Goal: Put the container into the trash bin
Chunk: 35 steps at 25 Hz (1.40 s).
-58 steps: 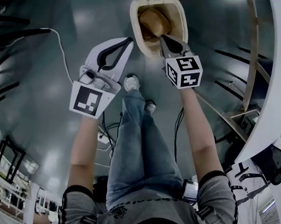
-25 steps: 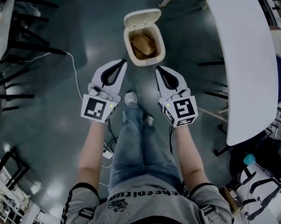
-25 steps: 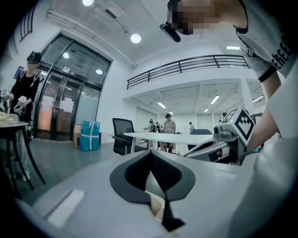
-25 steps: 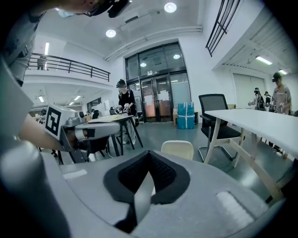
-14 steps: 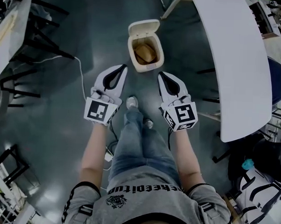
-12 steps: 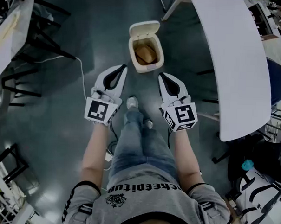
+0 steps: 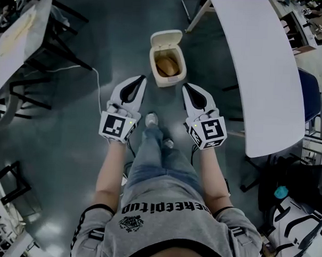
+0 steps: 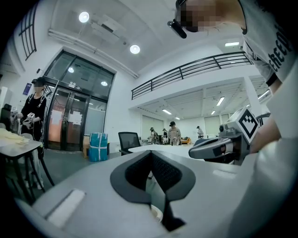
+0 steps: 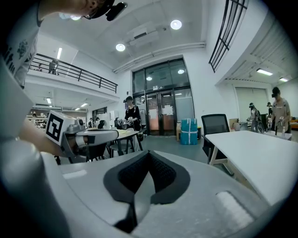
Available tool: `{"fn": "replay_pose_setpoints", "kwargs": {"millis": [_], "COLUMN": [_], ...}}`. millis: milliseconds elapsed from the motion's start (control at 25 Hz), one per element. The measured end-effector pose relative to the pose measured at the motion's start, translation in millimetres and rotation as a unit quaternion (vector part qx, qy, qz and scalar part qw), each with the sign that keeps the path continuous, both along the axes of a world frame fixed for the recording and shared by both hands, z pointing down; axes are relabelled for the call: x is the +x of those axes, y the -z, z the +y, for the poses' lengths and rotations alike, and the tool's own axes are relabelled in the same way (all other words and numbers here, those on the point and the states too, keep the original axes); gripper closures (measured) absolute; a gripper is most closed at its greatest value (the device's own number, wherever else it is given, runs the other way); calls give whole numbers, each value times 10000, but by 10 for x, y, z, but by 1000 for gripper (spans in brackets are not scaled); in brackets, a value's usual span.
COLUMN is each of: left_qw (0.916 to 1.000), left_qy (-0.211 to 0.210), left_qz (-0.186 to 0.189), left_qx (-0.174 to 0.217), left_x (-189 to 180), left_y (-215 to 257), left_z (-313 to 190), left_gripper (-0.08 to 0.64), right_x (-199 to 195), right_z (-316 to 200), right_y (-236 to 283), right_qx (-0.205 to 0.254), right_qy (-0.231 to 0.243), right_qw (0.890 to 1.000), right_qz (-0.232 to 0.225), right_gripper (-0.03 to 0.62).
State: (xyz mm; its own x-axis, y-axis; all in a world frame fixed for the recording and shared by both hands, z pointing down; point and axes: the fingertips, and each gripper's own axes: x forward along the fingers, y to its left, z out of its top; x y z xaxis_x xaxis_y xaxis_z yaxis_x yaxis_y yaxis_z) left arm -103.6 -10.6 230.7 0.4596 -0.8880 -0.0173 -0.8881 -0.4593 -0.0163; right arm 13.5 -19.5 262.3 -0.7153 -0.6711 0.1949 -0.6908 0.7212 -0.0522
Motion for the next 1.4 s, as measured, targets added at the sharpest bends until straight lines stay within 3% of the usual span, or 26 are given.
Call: {"fn": "replay_pose_setpoints", "kwargs": {"millis": [760,1400], "left_qw": [9997,9995], "left_qy": [63,134], "left_qz": [3,50], "left_qx": [236,280], "left_x": [226,255], "left_y": [473,581], "left_z": [386,548], "left_gripper": [548,548], "right_x": [167,285], "right_z": [326,487], "right_y": [597,738], "right_qx": [485,657], "right_qy": [18,-90], "right_qw": [9985,9970], "right_qz": [-232,-394], "right_gripper": [591,591]}}
